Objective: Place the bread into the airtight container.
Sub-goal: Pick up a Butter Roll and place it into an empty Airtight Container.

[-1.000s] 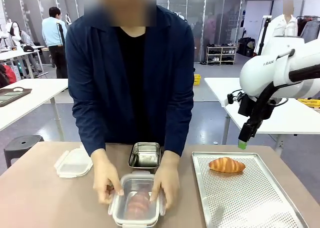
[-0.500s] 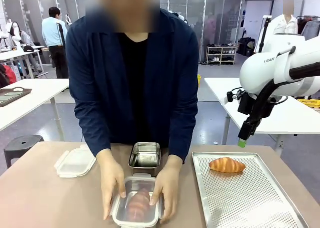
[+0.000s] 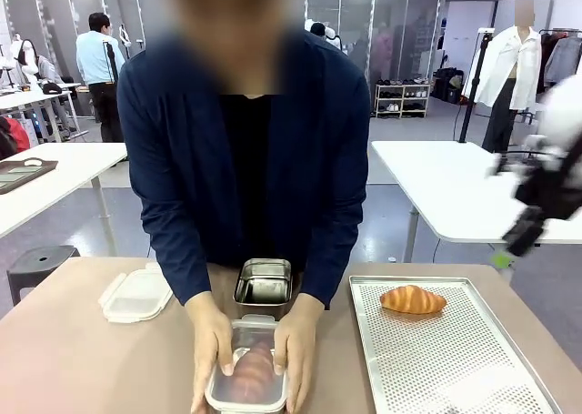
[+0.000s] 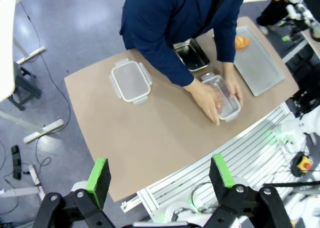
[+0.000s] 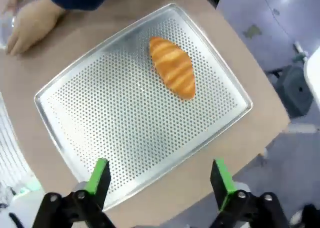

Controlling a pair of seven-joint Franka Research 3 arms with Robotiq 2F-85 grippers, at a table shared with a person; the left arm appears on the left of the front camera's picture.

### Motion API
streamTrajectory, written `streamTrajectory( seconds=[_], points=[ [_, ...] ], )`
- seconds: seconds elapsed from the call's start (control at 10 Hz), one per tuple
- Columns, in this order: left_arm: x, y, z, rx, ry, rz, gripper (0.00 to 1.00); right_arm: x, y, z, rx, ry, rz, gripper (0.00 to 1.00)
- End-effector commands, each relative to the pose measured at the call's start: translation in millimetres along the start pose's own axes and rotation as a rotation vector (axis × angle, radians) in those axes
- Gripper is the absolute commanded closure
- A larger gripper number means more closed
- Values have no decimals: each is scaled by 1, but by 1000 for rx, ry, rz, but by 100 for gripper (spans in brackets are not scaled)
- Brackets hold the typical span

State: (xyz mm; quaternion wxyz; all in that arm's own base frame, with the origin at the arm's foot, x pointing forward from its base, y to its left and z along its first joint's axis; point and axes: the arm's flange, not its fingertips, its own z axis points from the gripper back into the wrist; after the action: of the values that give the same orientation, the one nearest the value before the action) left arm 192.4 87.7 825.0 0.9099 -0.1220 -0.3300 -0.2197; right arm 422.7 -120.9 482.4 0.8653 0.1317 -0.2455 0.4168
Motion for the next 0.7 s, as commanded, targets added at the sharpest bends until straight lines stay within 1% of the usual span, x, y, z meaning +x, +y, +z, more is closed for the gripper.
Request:
streamTrajectory(
  seconds=[0.0, 0.1, 0.2, 0.3, 0.4, 0.5, 0.6],
  points=[
    [0, -1, 0, -5, -1, -14, 0, -116, -18, 61, 79, -388, -91, 0],
    [0, -1, 0, -5, -1, -14, 0, -177, -8, 76, 44, -540, -161, 0],
    [0, -1, 0, -5, -1, -14, 0, -223, 7, 81, 4, -640, -231, 0],
    [0, -1, 0, -5, -1, -14, 0, -252, 24, 80, -35, -708, -281, 0],
    [0, -1, 0, -5, -1, -14, 0, -268, 37, 75, -66, -740, -315, 0],
    [0, -1, 0, -5, -1, -14, 0, -247, 26, 99, -43, -626, -280, 0],
    [0, -1, 0, -5, -1, -14, 0, -247, 26, 99, -43, -626, -280, 0]
  ],
)
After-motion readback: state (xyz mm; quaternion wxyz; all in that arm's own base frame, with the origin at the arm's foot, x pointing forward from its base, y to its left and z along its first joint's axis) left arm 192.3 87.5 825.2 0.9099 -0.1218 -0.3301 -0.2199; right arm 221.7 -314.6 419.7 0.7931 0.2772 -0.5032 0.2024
